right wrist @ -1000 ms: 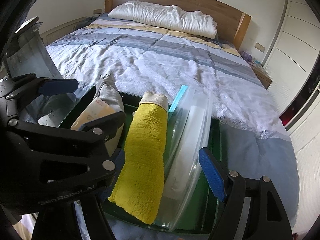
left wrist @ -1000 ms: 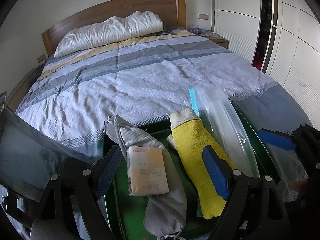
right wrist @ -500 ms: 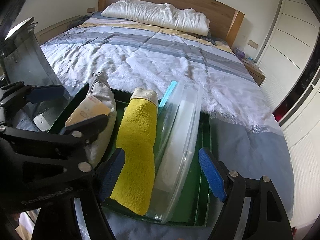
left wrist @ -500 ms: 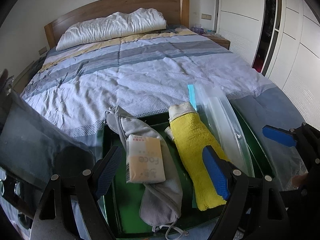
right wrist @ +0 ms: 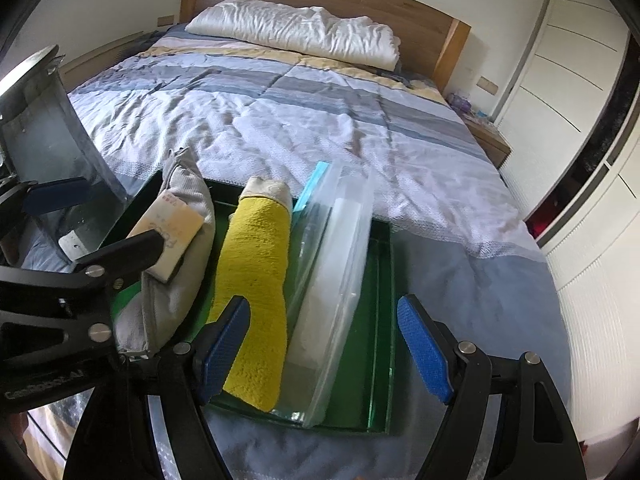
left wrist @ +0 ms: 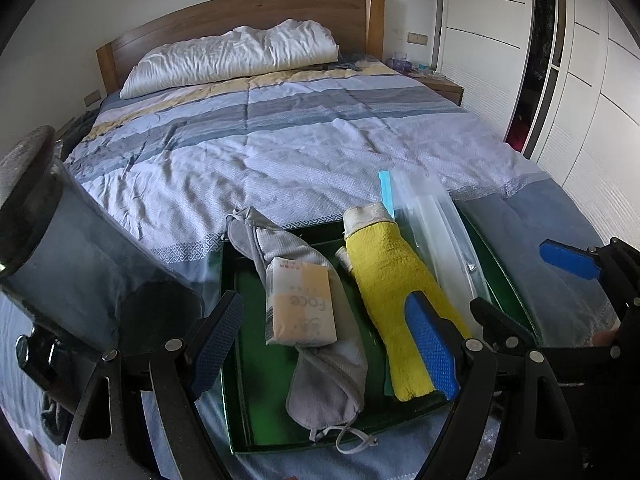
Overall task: Organize soft objects
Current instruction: 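Open the left tool to release the tissue pack while the right tool releases the towel, then raise both tools and move them toward the white wipe and grey fleece towel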
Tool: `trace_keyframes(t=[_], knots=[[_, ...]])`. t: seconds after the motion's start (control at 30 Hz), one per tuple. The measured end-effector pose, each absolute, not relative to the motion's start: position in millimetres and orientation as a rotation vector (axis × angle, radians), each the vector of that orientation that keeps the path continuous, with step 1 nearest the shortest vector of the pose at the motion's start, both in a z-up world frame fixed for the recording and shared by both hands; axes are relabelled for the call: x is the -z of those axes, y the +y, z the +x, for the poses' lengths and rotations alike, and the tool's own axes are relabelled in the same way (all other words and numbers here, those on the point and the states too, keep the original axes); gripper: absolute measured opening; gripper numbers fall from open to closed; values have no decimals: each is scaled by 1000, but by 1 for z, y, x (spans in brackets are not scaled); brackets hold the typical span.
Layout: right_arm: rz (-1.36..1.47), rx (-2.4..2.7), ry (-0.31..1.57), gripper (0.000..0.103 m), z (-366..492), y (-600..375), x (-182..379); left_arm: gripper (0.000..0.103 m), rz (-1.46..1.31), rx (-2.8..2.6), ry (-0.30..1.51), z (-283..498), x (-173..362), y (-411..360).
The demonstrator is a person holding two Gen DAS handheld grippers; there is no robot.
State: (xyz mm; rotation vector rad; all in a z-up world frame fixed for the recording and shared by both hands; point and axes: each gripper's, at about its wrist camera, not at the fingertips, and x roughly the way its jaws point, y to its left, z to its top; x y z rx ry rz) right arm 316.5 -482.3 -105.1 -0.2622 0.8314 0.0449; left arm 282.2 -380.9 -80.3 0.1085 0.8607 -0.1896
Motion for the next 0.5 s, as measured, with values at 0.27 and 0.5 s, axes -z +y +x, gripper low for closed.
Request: trace_keyframes(t=[0.27,0.5], knots=[[-270,-30,823,76,303,-478,92,79,97,195,856,268,71,-375],[-279,-28,824,76,286,-469,82,79,91,196,834,252,53,-362]])
